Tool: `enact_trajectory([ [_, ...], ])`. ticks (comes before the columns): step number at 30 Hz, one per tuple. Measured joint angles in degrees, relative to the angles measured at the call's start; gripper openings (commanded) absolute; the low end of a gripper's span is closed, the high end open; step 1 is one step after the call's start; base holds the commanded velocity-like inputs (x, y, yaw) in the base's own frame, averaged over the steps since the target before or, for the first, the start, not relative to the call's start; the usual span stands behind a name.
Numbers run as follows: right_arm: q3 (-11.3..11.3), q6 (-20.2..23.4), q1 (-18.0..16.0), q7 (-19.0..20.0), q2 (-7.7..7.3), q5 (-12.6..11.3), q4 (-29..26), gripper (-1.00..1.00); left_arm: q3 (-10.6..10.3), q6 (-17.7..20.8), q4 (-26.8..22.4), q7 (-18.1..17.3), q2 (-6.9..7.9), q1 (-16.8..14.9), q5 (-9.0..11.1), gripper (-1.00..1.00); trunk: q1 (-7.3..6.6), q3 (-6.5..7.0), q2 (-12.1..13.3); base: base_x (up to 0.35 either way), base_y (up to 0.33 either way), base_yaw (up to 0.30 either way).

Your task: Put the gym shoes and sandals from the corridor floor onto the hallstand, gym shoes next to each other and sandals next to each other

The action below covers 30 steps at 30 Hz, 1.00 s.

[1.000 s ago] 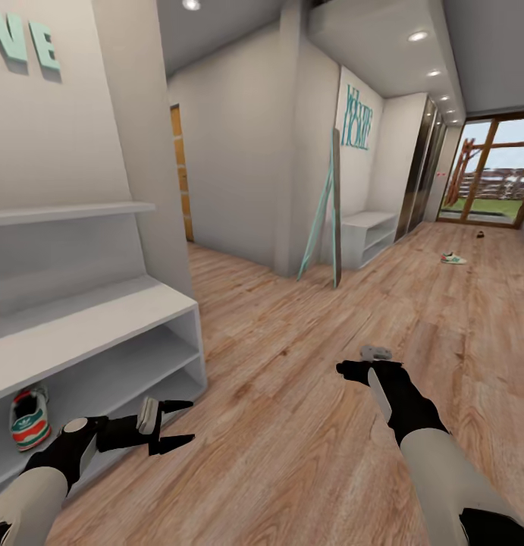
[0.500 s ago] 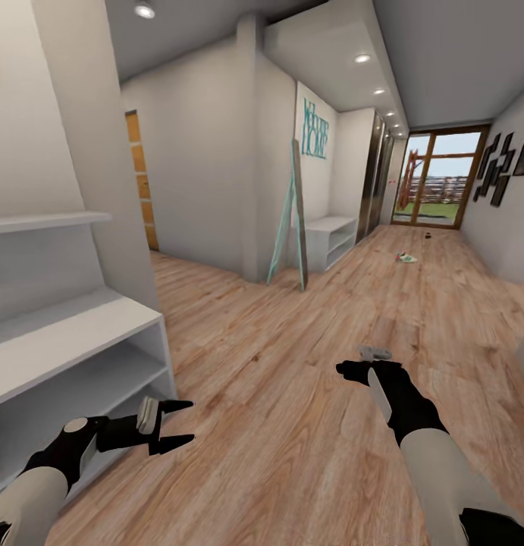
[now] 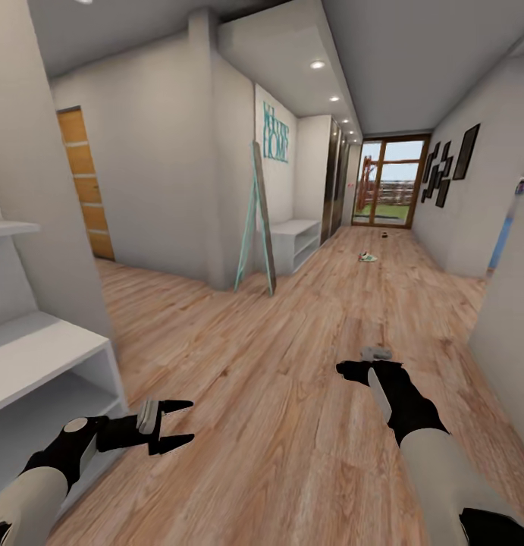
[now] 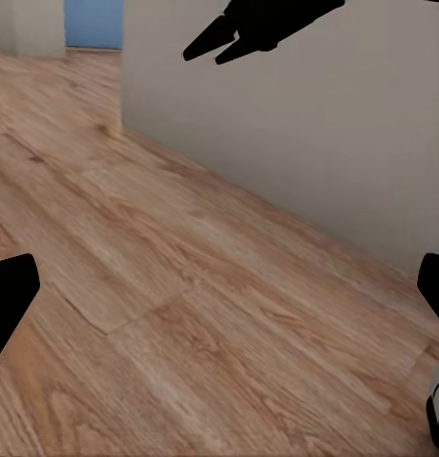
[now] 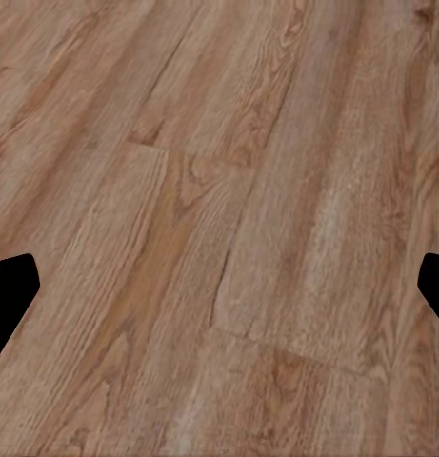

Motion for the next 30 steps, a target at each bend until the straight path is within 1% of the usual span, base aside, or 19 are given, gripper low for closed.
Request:
enact_trajectory([
  [24,0.0,0.1,0.0,-0.1,0.0,0.0,-0.1,1.0,0.1,0.3,0.0,0.5,0.0,0.0,0.1,1.0,0.0,1.17,0.0,0.347,0.0,-0.291],
  [26,0.0,0.1,0.0,-0.1,0.0,0.0,0.0,1.0,0.4,0.9,0.0,2.6,0.04,0.0,0.2,1.0,0.0,1.27,0.0,0.348,0.0,-0.291],
  [27,0.0,0.1,0.0,-0.1,0.0,0.0,0.0,1.0,0.5,1.5,0.0,4.5,0.06,0.0,0.2,1.0,0.0,1.32,0.0,0.348,0.0,-0.291],
  [29,0.0,0.1,0.0,-0.1,0.0,0.0,-0.1,1.0,0.6,2.4,-0.1,7.0,0.07,0.0,0.3,1.0,0.0,1.42,0.0,0.348,0.0,-0.291],
  [30,0.0,0.1,0.0,0.0,0.0,0.0,-0.1,1.0,0.6,3.9,-0.2,11.9,0.06,0.0,0.4,1.0,0.0,1.46,0.0,0.348,0.0,-0.29],
])
